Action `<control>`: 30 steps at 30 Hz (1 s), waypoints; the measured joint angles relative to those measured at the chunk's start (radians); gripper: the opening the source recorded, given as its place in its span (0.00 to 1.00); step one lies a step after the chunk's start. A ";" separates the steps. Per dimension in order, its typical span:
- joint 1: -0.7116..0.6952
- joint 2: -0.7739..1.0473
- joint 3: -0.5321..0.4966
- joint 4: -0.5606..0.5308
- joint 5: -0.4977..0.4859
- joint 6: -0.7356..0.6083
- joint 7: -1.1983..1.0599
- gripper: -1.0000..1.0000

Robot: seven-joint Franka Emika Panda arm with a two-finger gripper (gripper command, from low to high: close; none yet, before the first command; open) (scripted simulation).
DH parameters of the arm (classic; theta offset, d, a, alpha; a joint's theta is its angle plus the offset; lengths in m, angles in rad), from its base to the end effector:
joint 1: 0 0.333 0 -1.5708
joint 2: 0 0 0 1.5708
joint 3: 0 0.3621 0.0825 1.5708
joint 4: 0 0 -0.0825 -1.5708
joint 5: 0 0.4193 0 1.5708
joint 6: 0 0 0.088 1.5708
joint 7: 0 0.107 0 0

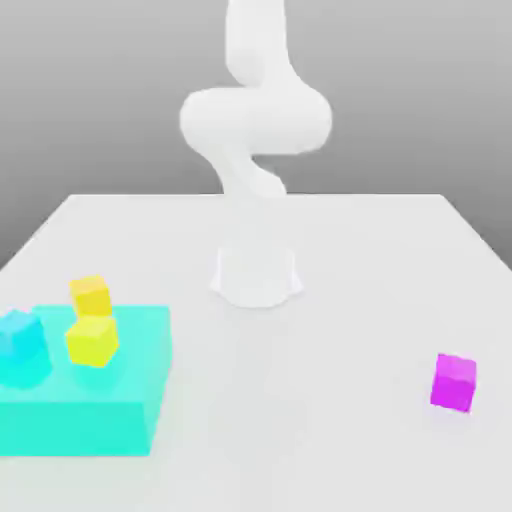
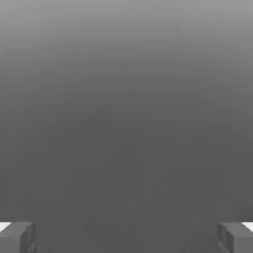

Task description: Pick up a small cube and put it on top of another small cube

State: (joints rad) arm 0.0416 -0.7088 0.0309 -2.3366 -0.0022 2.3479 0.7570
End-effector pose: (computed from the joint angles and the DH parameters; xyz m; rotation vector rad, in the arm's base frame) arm 0.3858 0.0325 0.6975 -2.5603 0.9106 -0.9495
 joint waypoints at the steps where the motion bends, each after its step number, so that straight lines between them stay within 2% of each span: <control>1: 0.019 0.039 0.013 -0.016 -0.002 0.021 -0.018 0.50; 14: 0.236 0.512 0.184 -0.207 -0.037 0.271 -0.222 0.50; 21: 0.373 0.769 0.268 -0.308 -0.089 0.404 -0.308 0.50; 24: 0.406 0.880 0.251 -0.318 -0.152 0.475 -0.287 0.50; 28: 0.485 1.026 0.150 -0.292 -0.266 0.587 -0.205 0.50; 29: 0.496 1.046 0.135 -0.288 -0.282 0.603 -0.192 0.00; 30: 0.496 1.046 0.135 -0.288 -0.282 0.603 -0.192 0.00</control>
State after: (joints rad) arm 0.5381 0.3372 0.1655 -2.6247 -0.2847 2.9509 0.5647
